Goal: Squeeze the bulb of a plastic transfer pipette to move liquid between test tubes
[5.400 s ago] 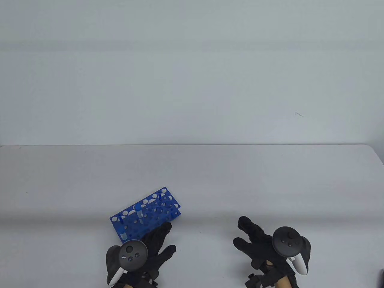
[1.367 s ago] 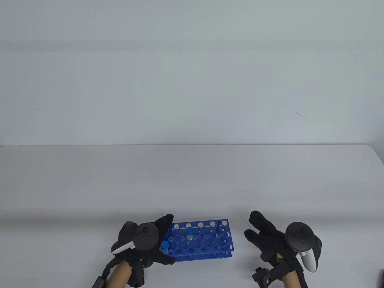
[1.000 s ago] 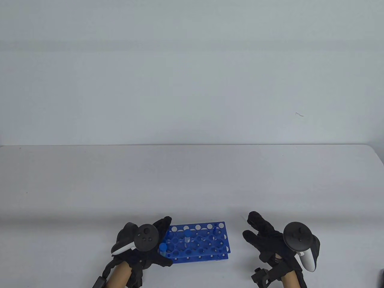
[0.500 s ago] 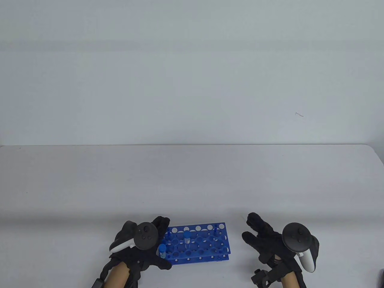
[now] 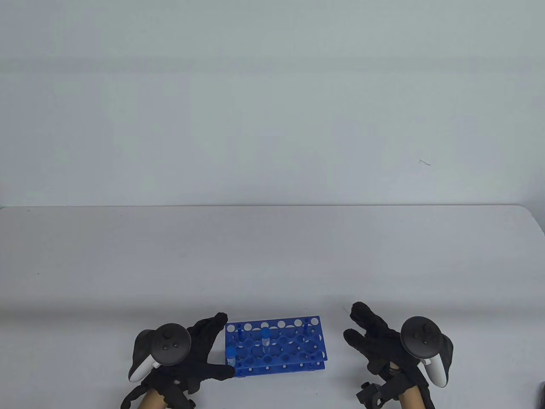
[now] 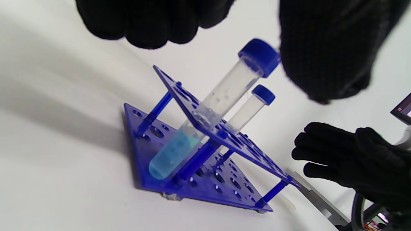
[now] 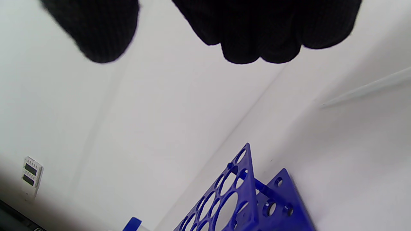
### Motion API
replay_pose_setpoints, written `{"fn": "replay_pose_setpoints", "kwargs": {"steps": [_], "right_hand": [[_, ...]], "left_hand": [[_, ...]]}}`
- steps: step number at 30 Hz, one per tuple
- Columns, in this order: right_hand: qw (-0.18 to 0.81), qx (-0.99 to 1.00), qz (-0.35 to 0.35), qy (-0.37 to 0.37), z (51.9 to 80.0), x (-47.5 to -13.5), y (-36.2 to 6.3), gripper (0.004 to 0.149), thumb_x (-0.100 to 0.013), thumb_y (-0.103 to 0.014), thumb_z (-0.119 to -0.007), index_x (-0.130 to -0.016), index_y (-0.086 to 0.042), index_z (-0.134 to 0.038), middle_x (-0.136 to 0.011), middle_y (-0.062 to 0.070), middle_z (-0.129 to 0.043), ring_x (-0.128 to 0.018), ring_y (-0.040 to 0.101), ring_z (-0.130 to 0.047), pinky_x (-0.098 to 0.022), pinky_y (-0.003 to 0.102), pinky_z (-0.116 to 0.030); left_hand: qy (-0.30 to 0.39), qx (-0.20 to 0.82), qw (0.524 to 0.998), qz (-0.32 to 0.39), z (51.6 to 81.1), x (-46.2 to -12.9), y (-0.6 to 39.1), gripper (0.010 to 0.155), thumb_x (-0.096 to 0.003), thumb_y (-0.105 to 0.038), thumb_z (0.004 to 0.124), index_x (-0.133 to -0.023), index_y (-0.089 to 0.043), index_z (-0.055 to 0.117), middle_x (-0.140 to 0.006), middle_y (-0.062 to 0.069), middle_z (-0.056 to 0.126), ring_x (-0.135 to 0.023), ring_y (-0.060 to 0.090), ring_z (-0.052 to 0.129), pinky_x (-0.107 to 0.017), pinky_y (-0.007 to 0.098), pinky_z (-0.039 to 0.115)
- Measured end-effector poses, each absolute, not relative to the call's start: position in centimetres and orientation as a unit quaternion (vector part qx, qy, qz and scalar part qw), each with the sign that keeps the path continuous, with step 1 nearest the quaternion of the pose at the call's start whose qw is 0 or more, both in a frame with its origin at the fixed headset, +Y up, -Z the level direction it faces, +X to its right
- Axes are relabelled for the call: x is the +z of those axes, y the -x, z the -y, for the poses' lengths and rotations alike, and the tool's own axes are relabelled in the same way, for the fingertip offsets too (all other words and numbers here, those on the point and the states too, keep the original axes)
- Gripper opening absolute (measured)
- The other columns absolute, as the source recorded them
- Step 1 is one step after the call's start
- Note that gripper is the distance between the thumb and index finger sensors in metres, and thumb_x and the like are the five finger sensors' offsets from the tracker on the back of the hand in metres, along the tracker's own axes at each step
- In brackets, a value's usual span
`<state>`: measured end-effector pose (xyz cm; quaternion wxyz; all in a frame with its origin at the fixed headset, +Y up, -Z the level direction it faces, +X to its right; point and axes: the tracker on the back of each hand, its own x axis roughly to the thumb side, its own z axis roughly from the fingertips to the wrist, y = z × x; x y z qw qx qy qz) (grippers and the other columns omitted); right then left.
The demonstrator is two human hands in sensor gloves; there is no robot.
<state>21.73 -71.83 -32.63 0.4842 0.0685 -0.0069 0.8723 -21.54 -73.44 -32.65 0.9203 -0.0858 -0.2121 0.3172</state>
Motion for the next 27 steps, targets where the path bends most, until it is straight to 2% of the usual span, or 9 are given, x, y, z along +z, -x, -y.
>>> {"fn": "replay_pose_setpoints", "kwargs": {"steps": [8, 15, 22, 27], "right_hand": [[0.474, 0.878, 0.002, -0.068, 72.0, -32.6, -21.6, 0.081, -0.039, -0.049, -0.080, -0.103, -0.006, -0.057, -0.107, 0.022, -0.068, -0.094, 0.049, -0.068, -0.062, 0.061, -0.064], [0.467, 0.881, -0.001, -0.067, 72.0, -32.6, -21.5, 0.081, -0.039, -0.049, -0.080, -0.103, -0.006, -0.057, -0.107, 0.022, -0.069, -0.094, 0.049, -0.068, -0.062, 0.061, -0.064], [0.461, 0.885, 0.001, -0.068, 72.0, -32.4, -21.2, 0.080, -0.039, -0.049, -0.080, -0.103, -0.006, -0.058, -0.106, 0.022, -0.069, -0.093, 0.049, -0.070, -0.062, 0.060, -0.064], [0.440, 0.887, 0.081, -0.111, 68.8, -31.3, -18.9, 0.076, -0.040, -0.050, -0.079, -0.100, -0.006, -0.064, -0.099, 0.022, -0.078, -0.076, 0.040, -0.087, -0.052, 0.050, -0.074]], "left_hand": [[0.076, 0.279, 0.938, 0.191, 74.1, -32.6, 20.9, 0.075, -0.0379, -0.057, 0.086, -0.105, -0.035, 0.061, -0.100, -0.004, 0.067, -0.083, 0.020, 0.072, -0.065, 0.044, 0.070], [0.070, 0.291, 0.940, 0.161, 75.3, -32.8, 20.8, 0.056, -0.0393, -0.053, 0.086, -0.092, -0.038, 0.077, -0.091, -0.009, 0.074, -0.076, 0.018, 0.077, -0.062, 0.043, 0.073], [0.068, 0.301, 0.938, 0.155, 75.5, -33.0, 20.7, 0.051, -0.0387, -0.051, 0.087, -0.087, -0.038, 0.080, -0.090, -0.009, 0.074, -0.075, 0.018, 0.076, -0.063, 0.044, 0.072], [0.067, 0.287, 0.943, 0.154, 75.4, -33.0, 20.4, 0.051, -0.0382, -0.050, 0.087, -0.087, -0.038, 0.081, -0.089, -0.009, 0.074, -0.075, 0.018, 0.076, -0.063, 0.044, 0.072]]}}
